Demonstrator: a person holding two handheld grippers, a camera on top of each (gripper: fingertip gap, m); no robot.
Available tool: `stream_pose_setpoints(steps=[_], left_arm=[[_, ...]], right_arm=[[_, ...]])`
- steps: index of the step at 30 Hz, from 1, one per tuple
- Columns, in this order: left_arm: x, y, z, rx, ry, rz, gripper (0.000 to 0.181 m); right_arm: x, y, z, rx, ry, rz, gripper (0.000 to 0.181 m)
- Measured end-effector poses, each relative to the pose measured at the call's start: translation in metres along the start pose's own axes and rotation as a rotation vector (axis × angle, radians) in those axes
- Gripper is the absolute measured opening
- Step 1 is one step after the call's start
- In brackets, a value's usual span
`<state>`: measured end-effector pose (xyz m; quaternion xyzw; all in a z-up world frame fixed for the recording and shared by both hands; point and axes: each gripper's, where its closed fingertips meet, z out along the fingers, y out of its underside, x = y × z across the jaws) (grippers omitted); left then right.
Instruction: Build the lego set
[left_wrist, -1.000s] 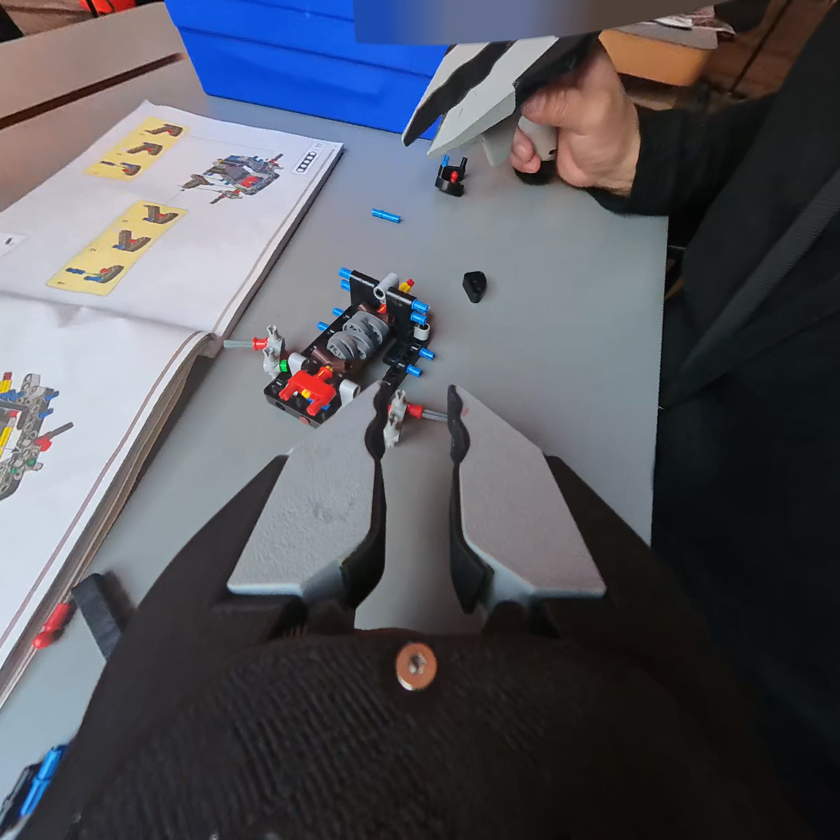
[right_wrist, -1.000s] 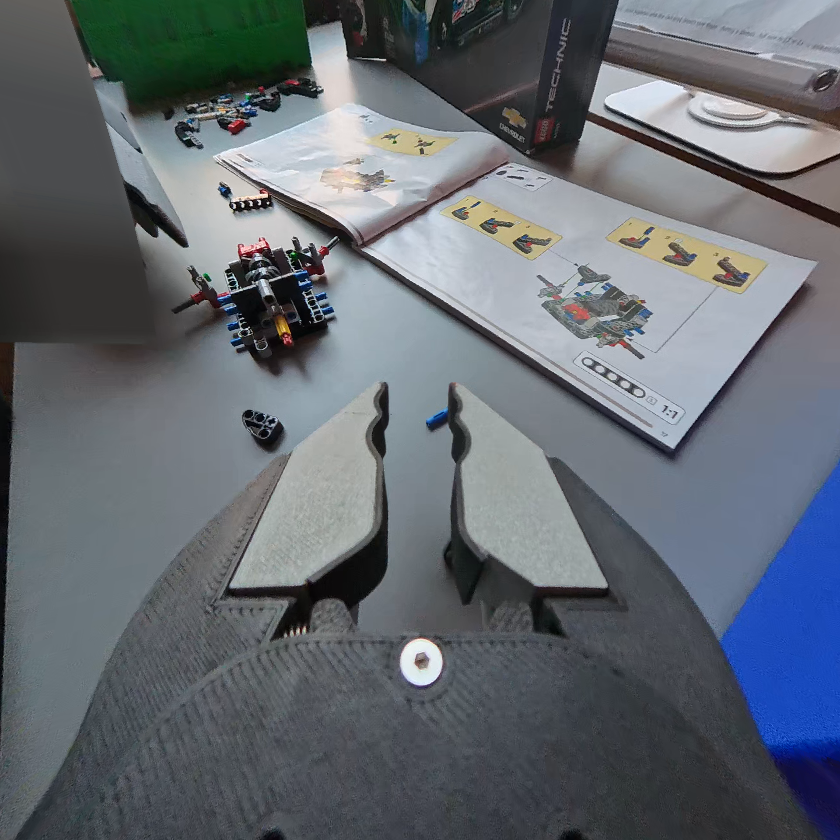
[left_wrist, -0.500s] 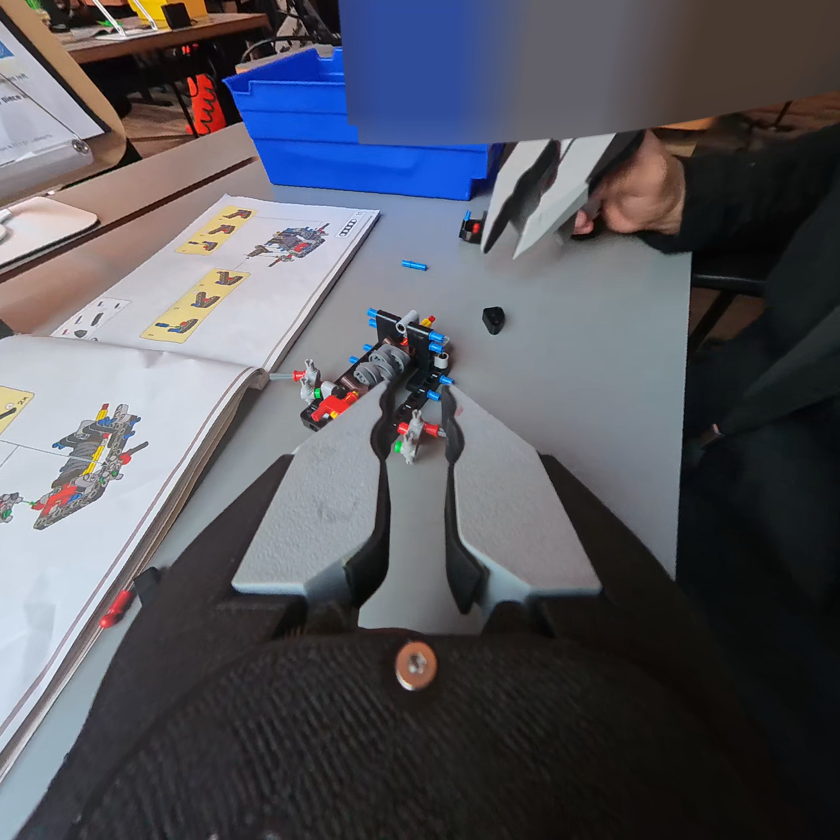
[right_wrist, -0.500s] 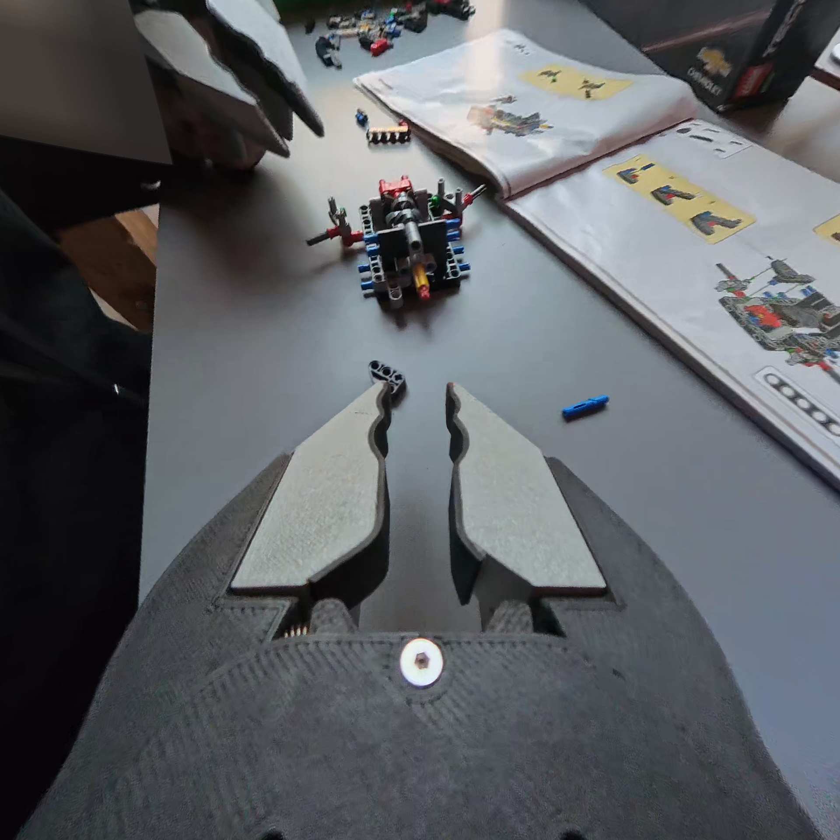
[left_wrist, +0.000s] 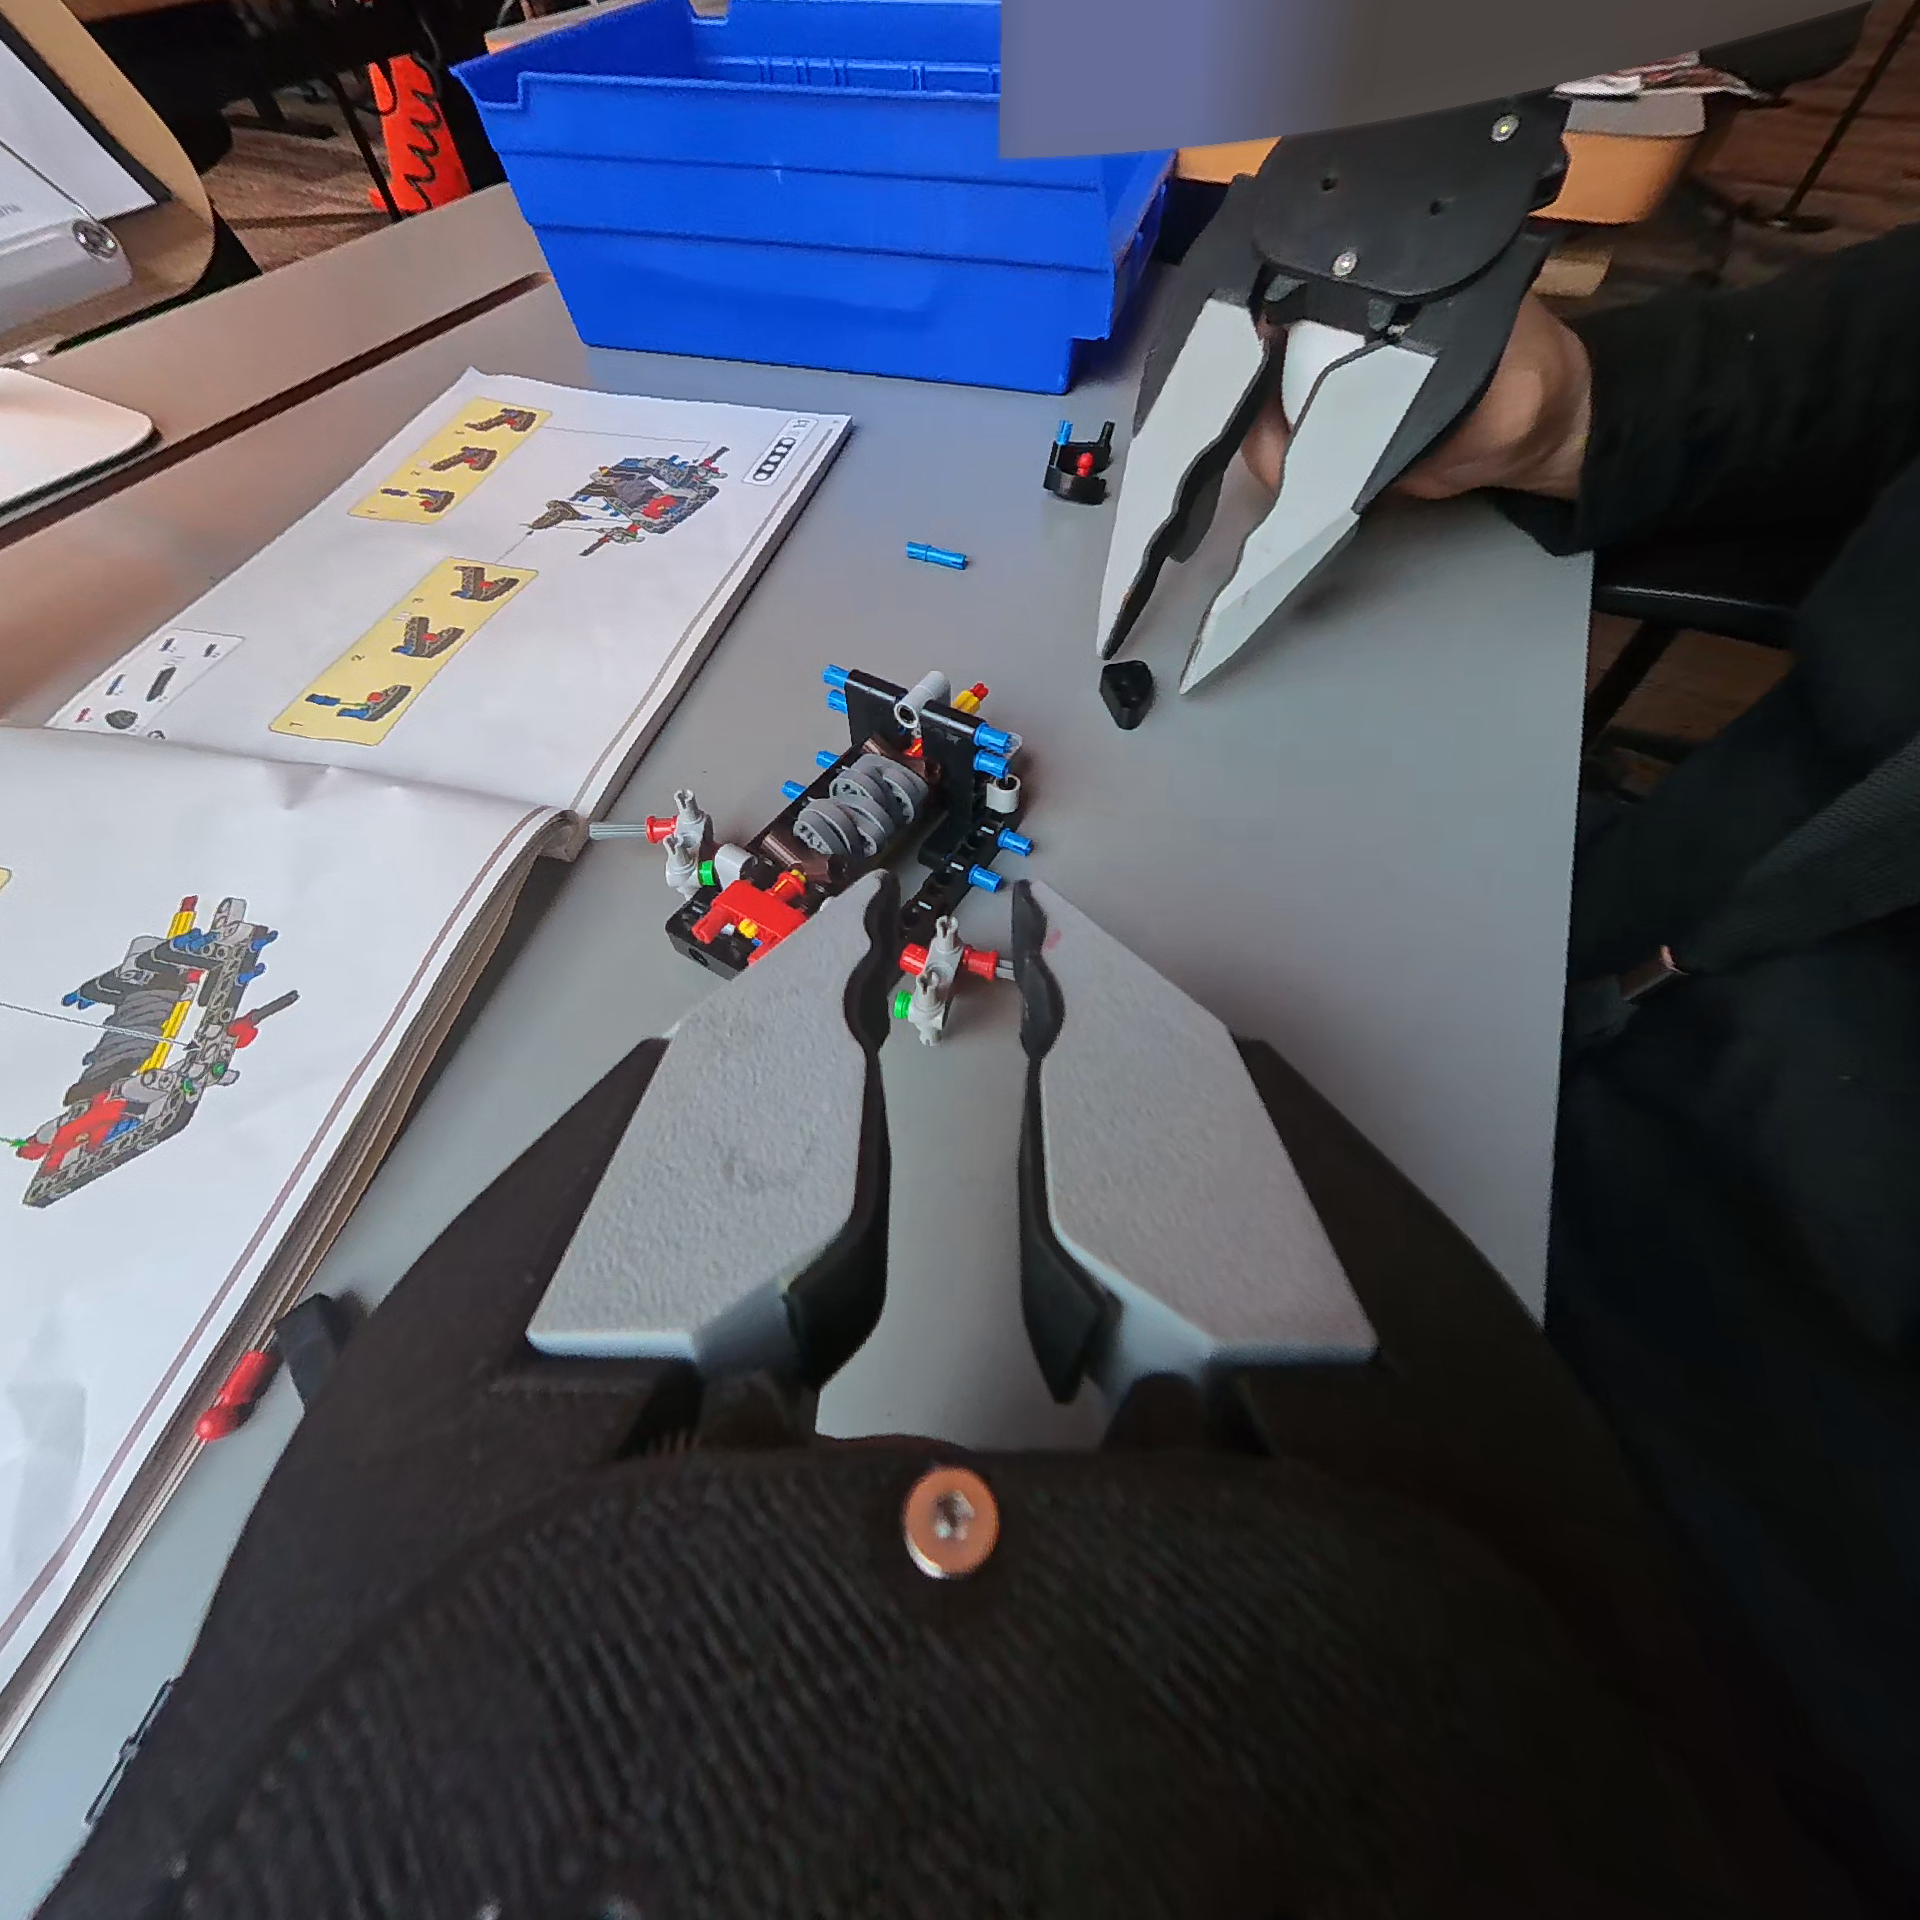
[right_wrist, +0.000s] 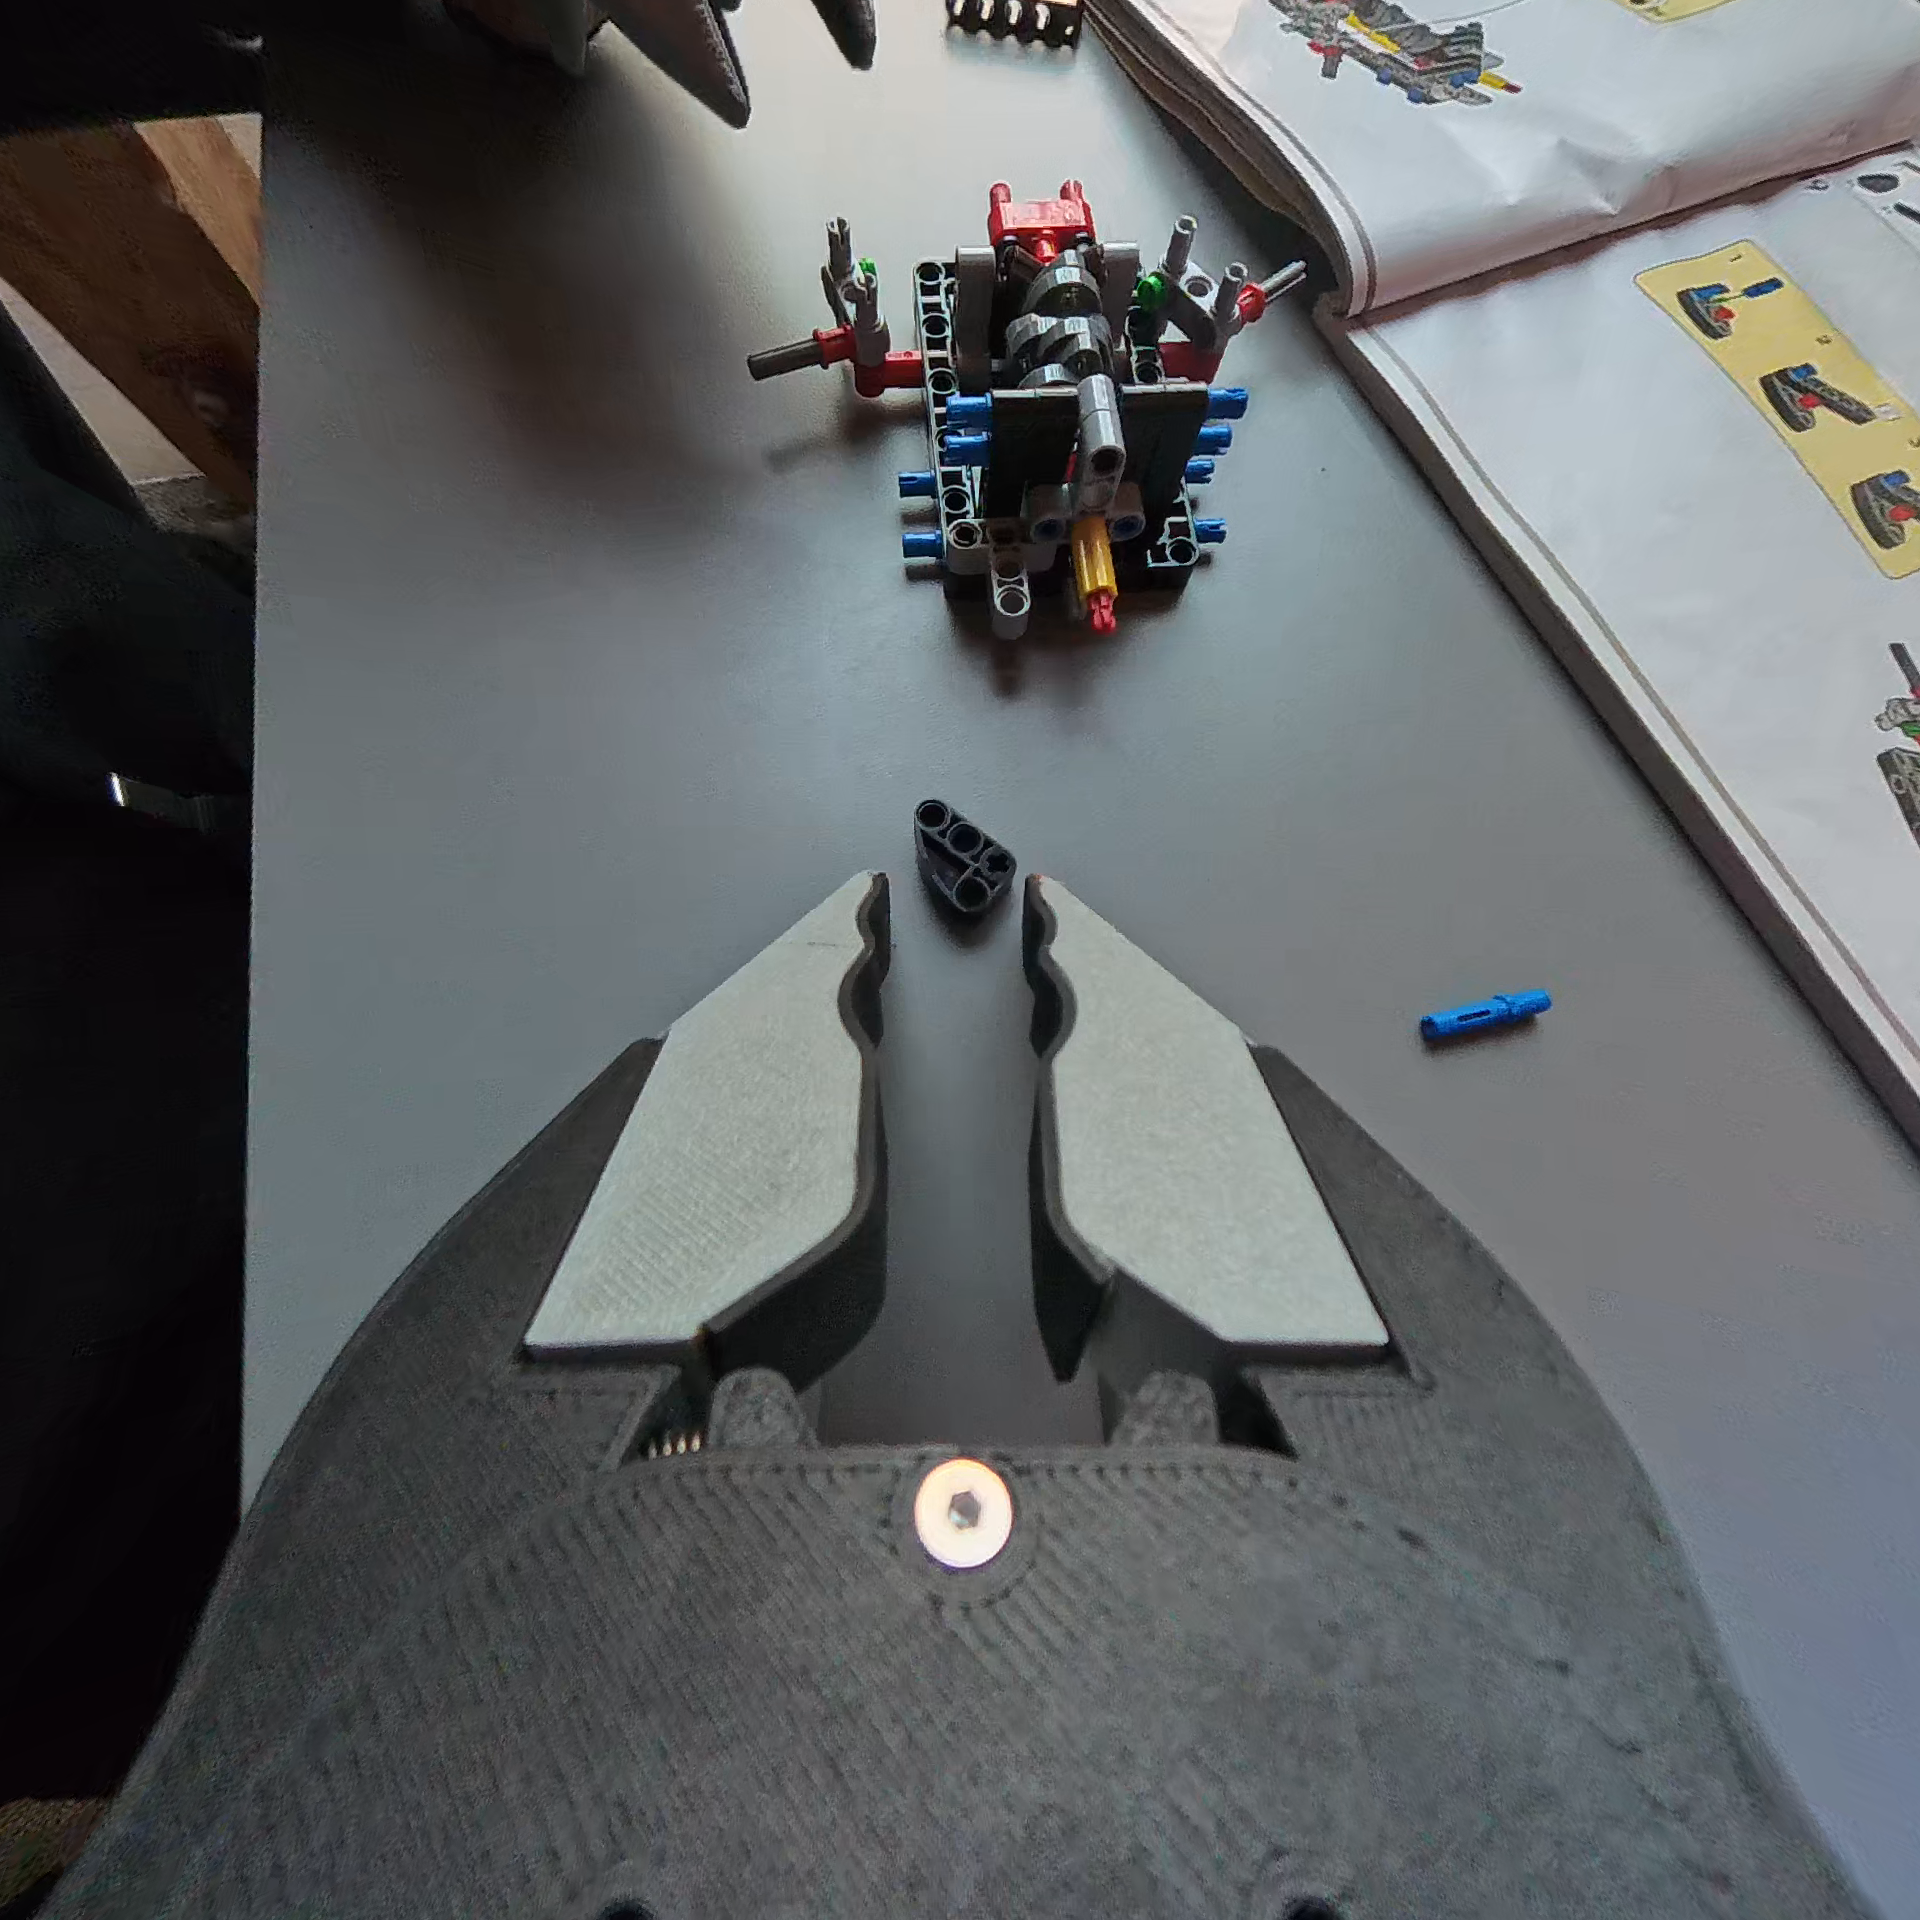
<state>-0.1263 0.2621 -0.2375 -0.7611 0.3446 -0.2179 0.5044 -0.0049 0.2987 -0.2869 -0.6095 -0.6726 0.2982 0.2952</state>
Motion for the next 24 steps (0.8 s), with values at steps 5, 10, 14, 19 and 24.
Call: stream_pose_setpoints(steps=[5,10,14,19,24], left_arm=[[0.0,0.0,0.0,0.003,0.0,0.001,0.018],[0.0,-0.002,-0.002,0.013,-0.006,0.011,0.018],[0.001,-0.002,-0.002,0.015,-0.01,0.021,0.018],[0.004,0.0,0.001,-0.006,-0.001,0.042,0.018],[0.004,0.001,0.001,-0.012,-0.019,0.06,0.018]], right_arm=[[0.002,0.003,0.005,-0.033,-0.005,-0.022,0.021],[0.005,-0.002,0.002,-0.003,-0.014,-0.015,0.024],[0.017,-0.014,-0.013,0.116,0.003,0.038,0.024],[0.075,-0.015,-0.039,0.173,0.168,0.234,0.03],[0.1,-0.026,-0.048,0.194,0.221,0.281,0.034]])
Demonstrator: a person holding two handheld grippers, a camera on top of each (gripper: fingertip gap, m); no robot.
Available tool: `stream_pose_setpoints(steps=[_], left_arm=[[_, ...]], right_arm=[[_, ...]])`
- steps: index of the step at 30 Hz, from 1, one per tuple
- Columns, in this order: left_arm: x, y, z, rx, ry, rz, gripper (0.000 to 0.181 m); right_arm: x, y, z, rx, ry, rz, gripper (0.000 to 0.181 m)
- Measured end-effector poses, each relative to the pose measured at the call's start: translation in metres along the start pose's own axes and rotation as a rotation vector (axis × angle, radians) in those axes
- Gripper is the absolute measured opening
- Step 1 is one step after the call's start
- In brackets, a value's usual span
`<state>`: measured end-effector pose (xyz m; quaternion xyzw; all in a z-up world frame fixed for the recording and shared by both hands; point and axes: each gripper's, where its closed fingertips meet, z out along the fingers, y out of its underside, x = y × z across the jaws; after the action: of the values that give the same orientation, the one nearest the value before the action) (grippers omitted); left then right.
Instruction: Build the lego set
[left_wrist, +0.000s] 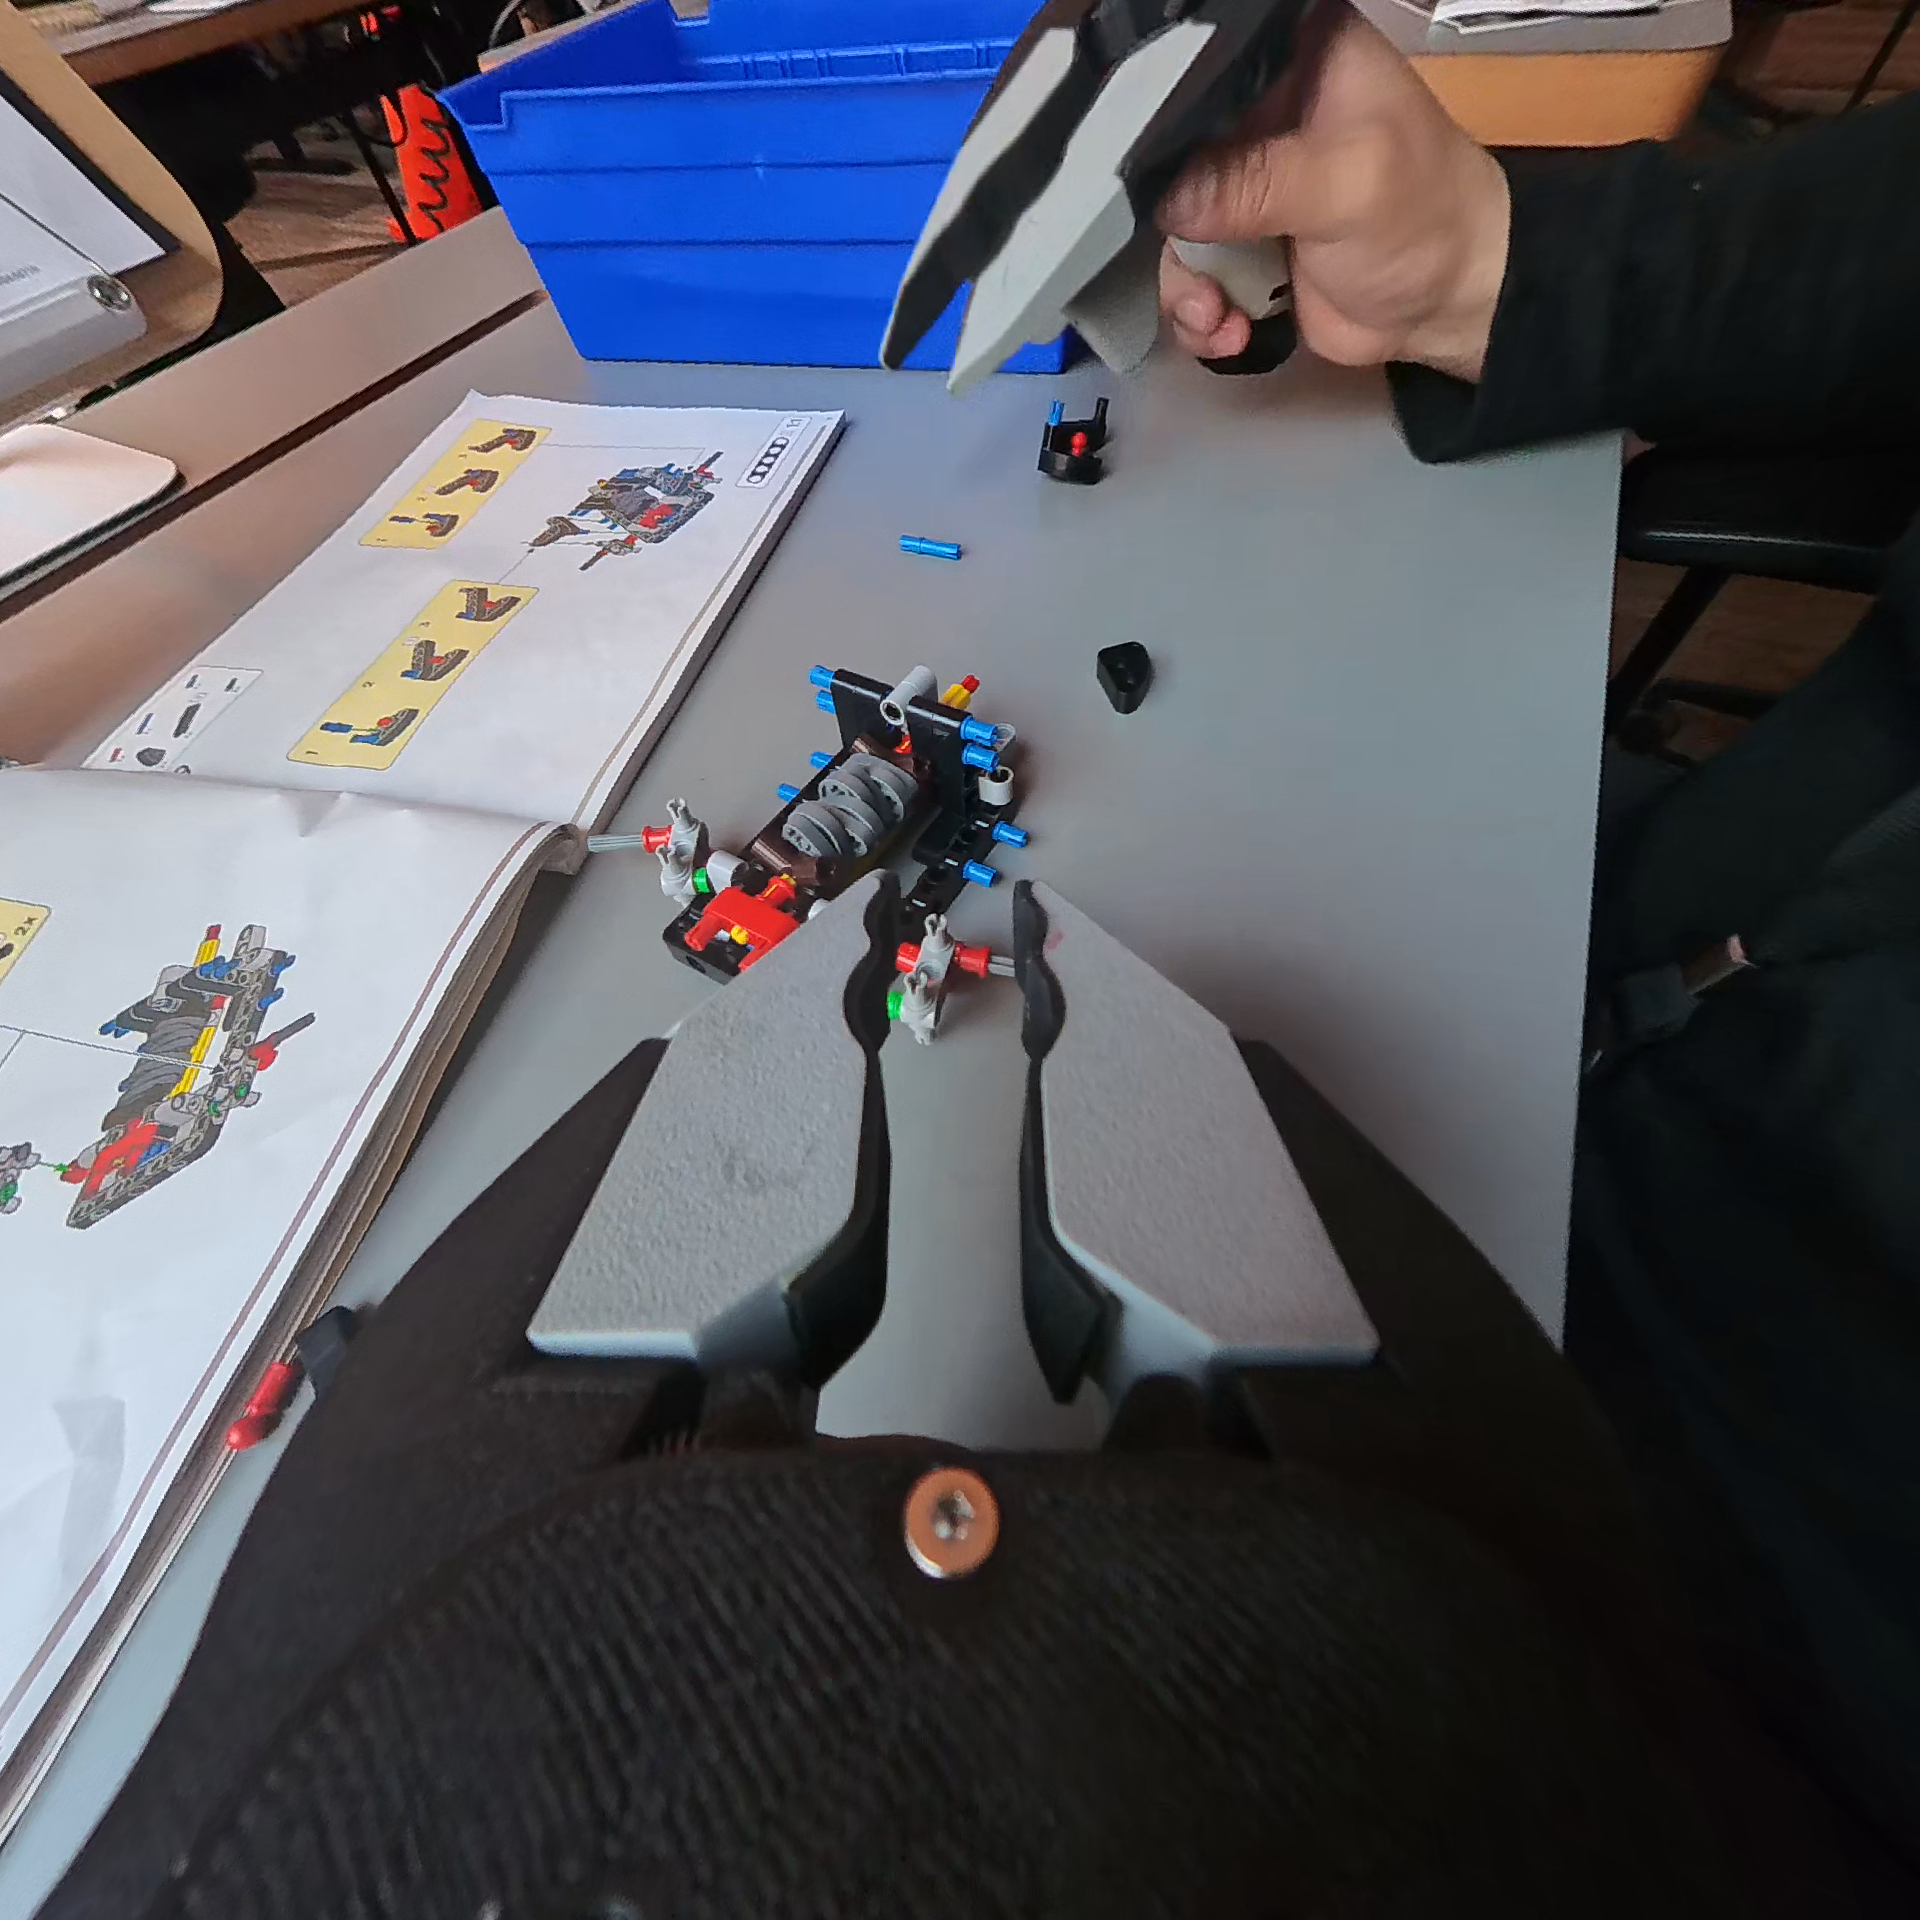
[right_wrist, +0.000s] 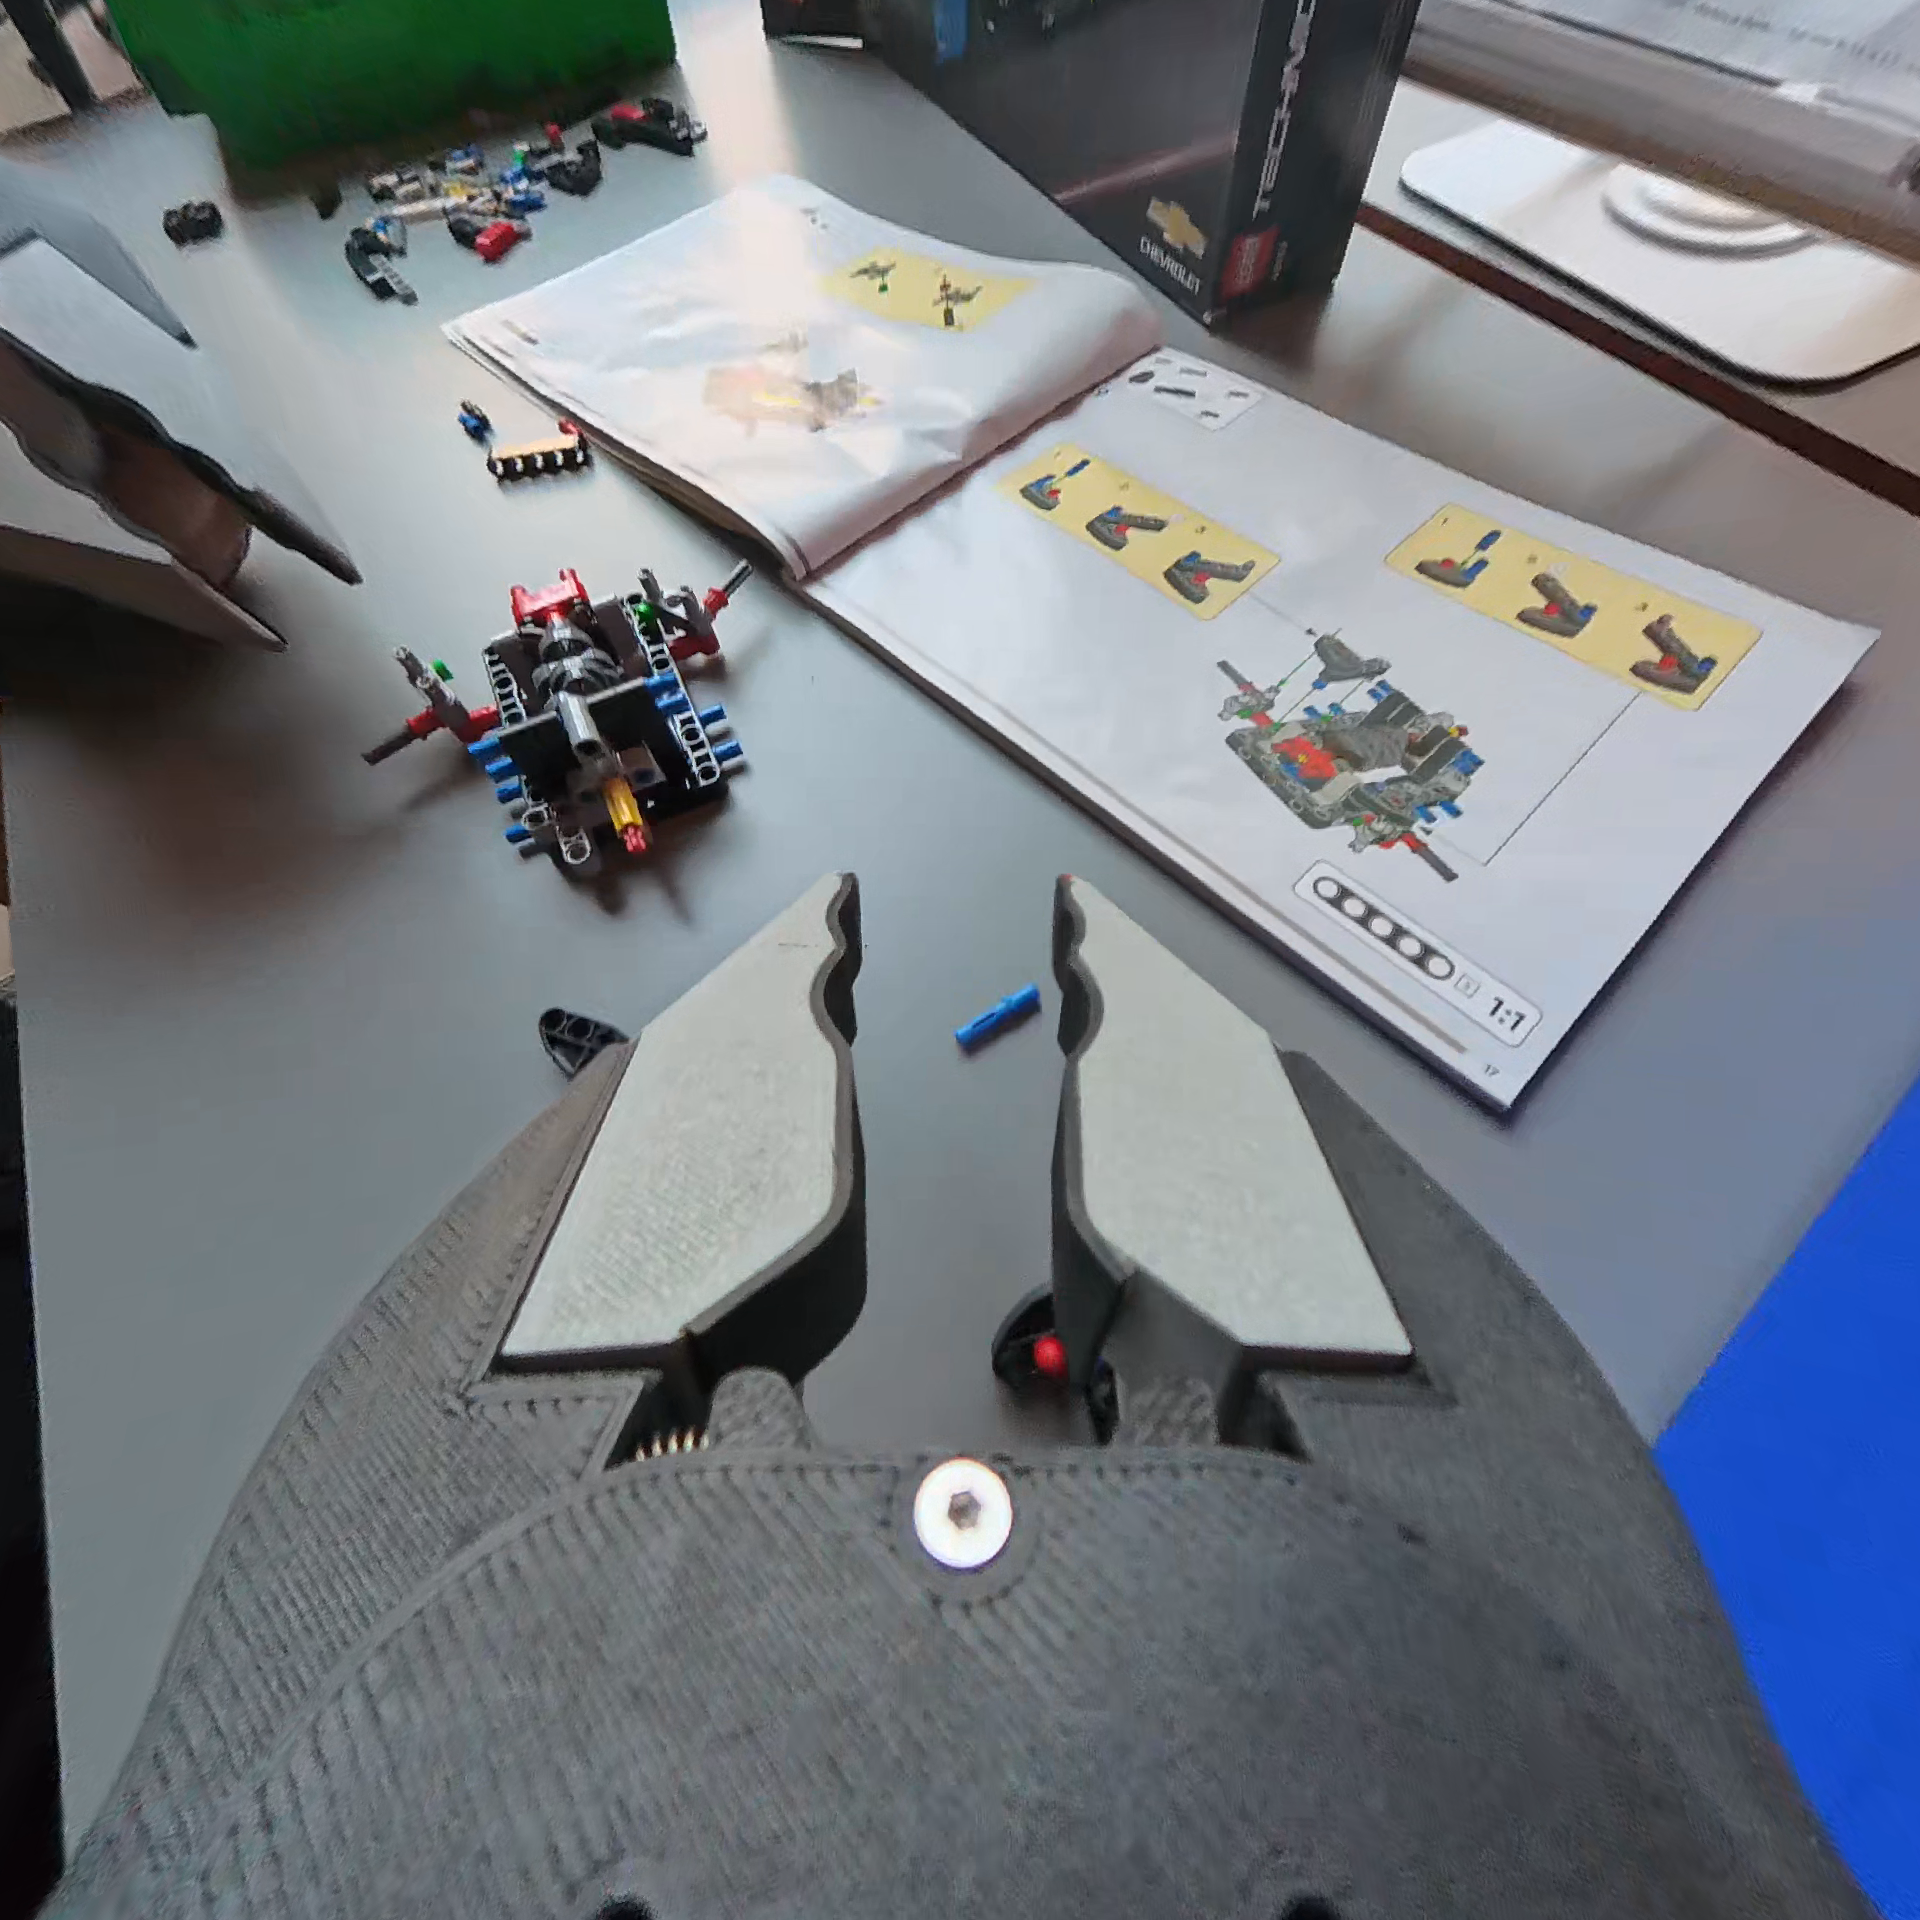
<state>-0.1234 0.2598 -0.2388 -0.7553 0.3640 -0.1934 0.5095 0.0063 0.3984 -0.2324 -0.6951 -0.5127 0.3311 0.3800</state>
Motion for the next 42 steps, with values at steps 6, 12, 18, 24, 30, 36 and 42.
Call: stream_pose_setpoints(steps=[6,12,18,24,30,36,42], left_arm=[[-0.002,-0.002,-0.002,0.016,0.0,-0.018,0.018],[-0.004,-0.003,-0.002,0.023,-0.012,-0.018,0.018],[-0.01,-0.007,-0.003,0.056,-0.031,-0.034,0.017],[-0.011,-0.007,0.0,0.05,-0.032,-0.025,0.018],[-0.009,-0.006,0.001,0.041,-0.025,-0.021,0.018],[-0.009,-0.006,0.001,0.038,-0.038,0.002,0.018],[-0.007,-0.004,0.004,0.014,-0.05,0.031,0.018]], right_arm=[[0.003,-0.01,0.002,0.076,0.079,-0.076,0.04],[-0.002,-0.013,0.002,0.136,0.06,-0.072,0.055],[-0.002,-0.015,0.002,0.166,0.015,-0.029,0.065],[0.004,-0.011,0.002,0.145,0.06,-0.062,0.058],[0.015,0.012,0.008,0.0,0.111,-0.05,0.041],[0.024,0.03,0.009,-0.128,0.181,-0.07,0.024],[0.021,0.04,0.011,-0.181,0.141,0.034,0.028]])
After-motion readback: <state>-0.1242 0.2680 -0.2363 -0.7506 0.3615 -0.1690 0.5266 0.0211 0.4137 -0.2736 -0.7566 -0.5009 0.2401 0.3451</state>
